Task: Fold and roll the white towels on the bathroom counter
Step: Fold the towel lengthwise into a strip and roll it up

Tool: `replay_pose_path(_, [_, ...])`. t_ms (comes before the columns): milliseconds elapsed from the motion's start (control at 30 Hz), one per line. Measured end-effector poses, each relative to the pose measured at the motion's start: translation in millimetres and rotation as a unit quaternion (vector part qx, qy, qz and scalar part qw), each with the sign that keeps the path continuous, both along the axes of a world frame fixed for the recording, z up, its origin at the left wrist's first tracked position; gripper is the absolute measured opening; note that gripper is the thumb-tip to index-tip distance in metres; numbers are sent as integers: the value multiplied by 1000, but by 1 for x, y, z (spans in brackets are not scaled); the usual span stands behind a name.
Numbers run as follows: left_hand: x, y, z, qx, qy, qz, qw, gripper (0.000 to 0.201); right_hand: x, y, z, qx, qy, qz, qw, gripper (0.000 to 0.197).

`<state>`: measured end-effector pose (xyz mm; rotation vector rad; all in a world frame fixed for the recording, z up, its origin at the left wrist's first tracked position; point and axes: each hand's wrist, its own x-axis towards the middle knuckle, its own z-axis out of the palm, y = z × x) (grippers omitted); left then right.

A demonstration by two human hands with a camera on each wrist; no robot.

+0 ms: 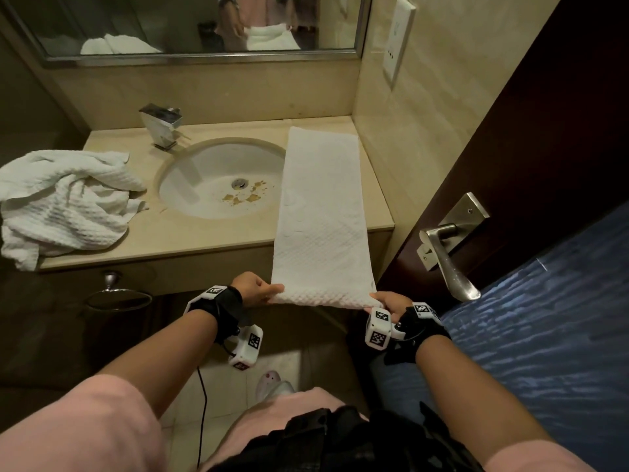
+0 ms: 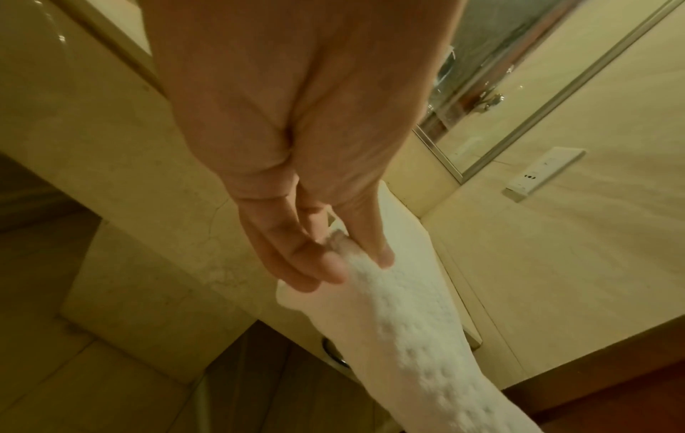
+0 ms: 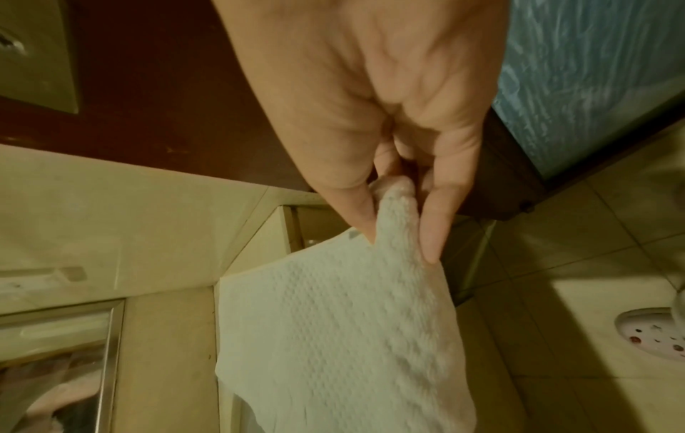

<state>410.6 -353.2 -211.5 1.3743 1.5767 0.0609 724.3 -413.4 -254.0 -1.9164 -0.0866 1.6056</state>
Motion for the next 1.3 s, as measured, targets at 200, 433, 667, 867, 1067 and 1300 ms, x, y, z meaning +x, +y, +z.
replay_pose_path(200, [-5,24,-6,-4,44,-176,983,38,-2,-3,27,-16,48,15,999,13])
replay_pose_path(433, [23,26,-18,139,214,-379,889,94,-3,-6,34,-10,20,-13,1000,13])
replay_pose_path(667, [82,5,-30,219,139,-462,848,82,-6,-5,40,-2,17,36,999,13])
replay_pose_path(867, [87,-4,-41,275,159,-452,833,55,-6,-1,48,-28,40,1,999,11])
replay_pose_path(1067, [90,-2,-31,262,195,-452,830,48,-9,8,40,-54,7,30,998,11])
replay_pose_path(1300, [93,5,-30,207,188,-448,849,35,-15,12,32,9,-121,62,991,18])
